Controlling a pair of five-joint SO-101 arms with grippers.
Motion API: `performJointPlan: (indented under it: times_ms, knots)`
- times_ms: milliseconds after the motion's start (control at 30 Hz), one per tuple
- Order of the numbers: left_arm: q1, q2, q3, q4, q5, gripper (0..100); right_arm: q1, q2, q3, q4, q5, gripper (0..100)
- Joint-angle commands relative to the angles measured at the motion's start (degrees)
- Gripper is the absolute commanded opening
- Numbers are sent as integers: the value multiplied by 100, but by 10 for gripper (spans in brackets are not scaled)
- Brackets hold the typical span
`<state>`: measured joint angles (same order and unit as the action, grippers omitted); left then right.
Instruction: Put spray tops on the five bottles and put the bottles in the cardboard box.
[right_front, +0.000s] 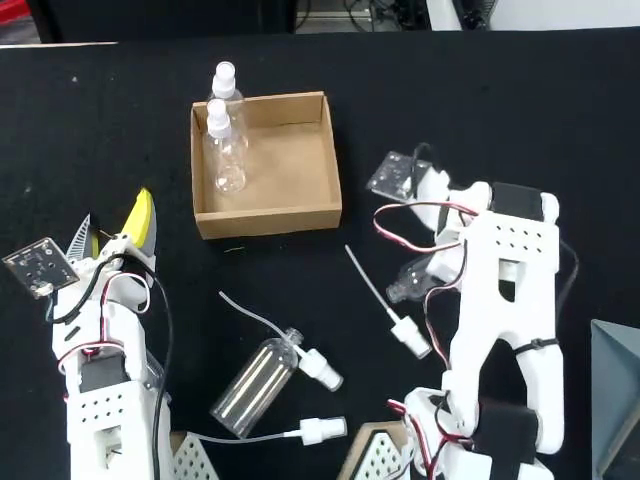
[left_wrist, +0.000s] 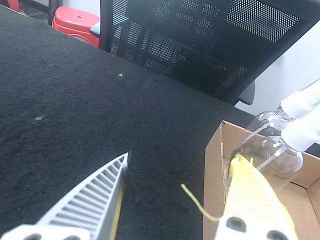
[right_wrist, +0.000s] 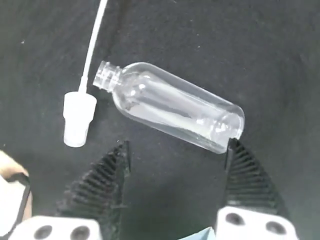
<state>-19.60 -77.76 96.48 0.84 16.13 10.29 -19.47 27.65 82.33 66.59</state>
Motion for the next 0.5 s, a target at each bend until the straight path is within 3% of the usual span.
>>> performJointPlan:
  times_ms: [0,467]
  knots:
    - [13,-79,136,0,-44,302,-255,22,-338,62,325,248]
    - [-4,-79,136,0,-44,302,-492,22,154,18,2365,244]
